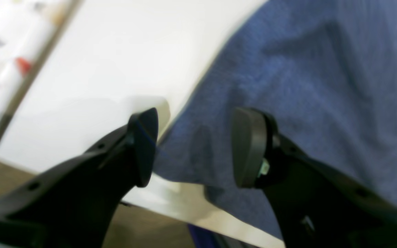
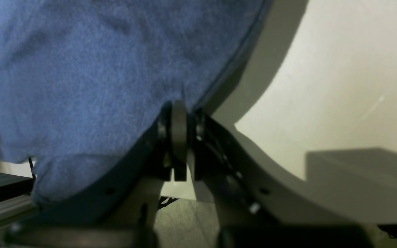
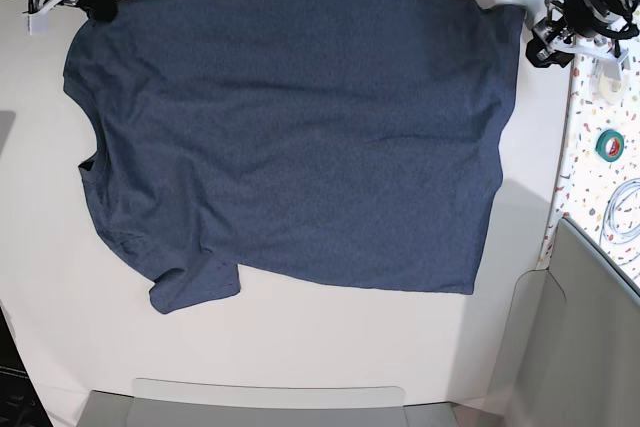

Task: Layout the t-shirt on the table in an organized manner, then fold the t-shirt properly
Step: 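Release the t-shirt corners and lift both grippers away, then grasp the shoulder corners with both grippers and lift the edge, then drag the held shoulder corner with the right gripper along the collar edge, then pull the held corner with the right gripper outward to flatten the shoulder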

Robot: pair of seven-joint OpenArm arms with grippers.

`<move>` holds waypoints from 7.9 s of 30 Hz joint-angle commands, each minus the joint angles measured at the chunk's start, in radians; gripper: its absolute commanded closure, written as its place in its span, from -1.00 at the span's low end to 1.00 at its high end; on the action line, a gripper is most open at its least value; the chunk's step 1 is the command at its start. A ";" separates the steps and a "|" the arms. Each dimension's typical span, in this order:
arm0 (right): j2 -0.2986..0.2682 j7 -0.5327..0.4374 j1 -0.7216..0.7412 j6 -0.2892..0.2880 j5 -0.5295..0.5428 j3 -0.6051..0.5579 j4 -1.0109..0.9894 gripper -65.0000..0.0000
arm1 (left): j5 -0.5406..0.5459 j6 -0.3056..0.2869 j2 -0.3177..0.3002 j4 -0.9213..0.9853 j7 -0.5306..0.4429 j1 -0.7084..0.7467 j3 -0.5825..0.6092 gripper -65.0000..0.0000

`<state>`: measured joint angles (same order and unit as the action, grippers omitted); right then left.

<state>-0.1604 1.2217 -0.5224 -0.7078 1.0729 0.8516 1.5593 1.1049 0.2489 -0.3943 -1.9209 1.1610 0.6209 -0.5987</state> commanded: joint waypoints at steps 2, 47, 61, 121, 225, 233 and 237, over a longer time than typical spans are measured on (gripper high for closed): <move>-0.001 0.068 -0.012 0.029 -0.125 -0.002 -0.012 1.00 | 0.076 -0.032 -0.015 0.039 0.038 0.007 -0.051 -0.04; -0.037 0.074 -0.021 0.029 -0.125 0.004 0.057 1.00 | 0.133 -0.210 0.079 0.229 -0.017 0.000 0.024 1.00; -0.040 0.074 -0.041 0.027 -0.121 0.007 0.298 1.00 | 0.134 -0.210 0.082 -0.027 0.041 0.001 0.007 1.00; -0.009 0.074 0.436 0.113 -0.311 -0.044 0.082 0.07 | -0.050 -0.205 0.016 0.297 0.149 -0.505 0.101 0.10; 0.276 -0.082 -0.023 0.597 -0.075 -0.417 0.418 -0.24 | 0.073 -0.208 0.022 -0.005 0.211 -0.304 -0.162 0.13; 0.259 -0.075 -0.011 0.597 -0.086 -0.449 0.415 -0.24 | 0.073 -0.208 0.022 -0.005 0.213 -0.304 -0.160 0.13; 0.236 -0.076 0.014 0.597 -0.136 -0.530 0.405 -0.24 | 0.073 -0.208 0.022 -0.005 0.213 -0.304 -0.160 0.13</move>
<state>0.0769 1.1507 -0.5056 -0.1043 0.9169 0.3214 1.9514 1.1587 0.0334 -0.3553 -1.9137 1.3689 0.3210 -0.7544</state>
